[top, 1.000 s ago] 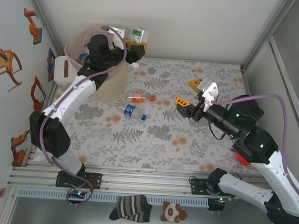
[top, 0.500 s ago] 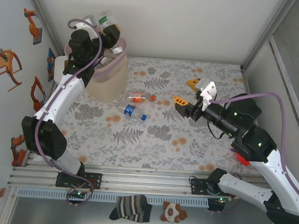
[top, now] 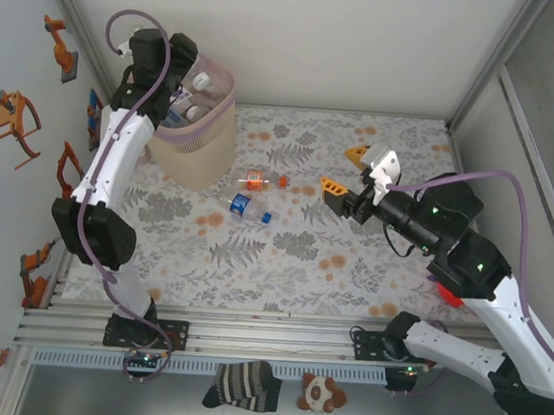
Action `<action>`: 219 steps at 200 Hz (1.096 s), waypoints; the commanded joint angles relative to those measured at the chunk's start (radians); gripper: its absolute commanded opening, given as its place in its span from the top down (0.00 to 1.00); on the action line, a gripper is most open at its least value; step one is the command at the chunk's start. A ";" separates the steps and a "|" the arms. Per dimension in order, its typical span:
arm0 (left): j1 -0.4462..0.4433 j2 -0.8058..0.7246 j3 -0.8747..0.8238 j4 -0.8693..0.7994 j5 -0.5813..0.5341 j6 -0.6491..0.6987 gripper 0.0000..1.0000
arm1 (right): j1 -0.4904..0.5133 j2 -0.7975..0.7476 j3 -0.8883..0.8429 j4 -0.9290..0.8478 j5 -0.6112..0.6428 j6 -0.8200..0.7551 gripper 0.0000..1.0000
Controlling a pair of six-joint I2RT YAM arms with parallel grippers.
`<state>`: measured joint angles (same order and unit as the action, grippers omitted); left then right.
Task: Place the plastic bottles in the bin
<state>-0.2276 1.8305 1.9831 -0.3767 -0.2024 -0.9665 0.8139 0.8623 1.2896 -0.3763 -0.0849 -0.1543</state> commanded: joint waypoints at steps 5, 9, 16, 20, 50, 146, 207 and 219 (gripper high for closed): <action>0.018 0.075 0.088 -0.158 -0.015 -0.053 0.71 | 0.000 0.004 0.013 0.043 0.005 -0.002 0.35; 0.021 0.085 0.096 -0.157 -0.005 -0.053 0.71 | 0.001 0.004 0.013 0.042 0.005 -0.001 0.36; 0.026 0.106 0.108 -0.153 0.016 -0.047 0.70 | 0.001 0.003 0.014 0.042 0.007 -0.002 0.36; 0.027 0.116 0.117 -0.153 0.024 -0.047 0.70 | 0.000 0.004 0.014 0.042 0.008 -0.004 0.36; 0.036 0.205 0.201 -0.184 0.058 -0.049 0.68 | 0.001 0.006 0.025 0.030 0.015 -0.012 0.35; 0.037 0.243 0.271 -0.157 0.080 -0.028 0.40 | 0.001 0.004 0.032 0.014 0.022 -0.019 0.35; 0.034 0.166 0.221 -0.114 0.084 -0.024 0.28 | 0.001 -0.003 0.025 0.014 0.016 -0.017 0.35; 0.034 0.159 0.214 -0.110 0.084 -0.024 0.25 | 0.001 -0.004 0.024 0.016 0.014 -0.016 0.35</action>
<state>-0.1955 2.0590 2.2112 -0.5301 -0.1299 -0.9966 0.8139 0.8700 1.2915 -0.3779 -0.0803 -0.1581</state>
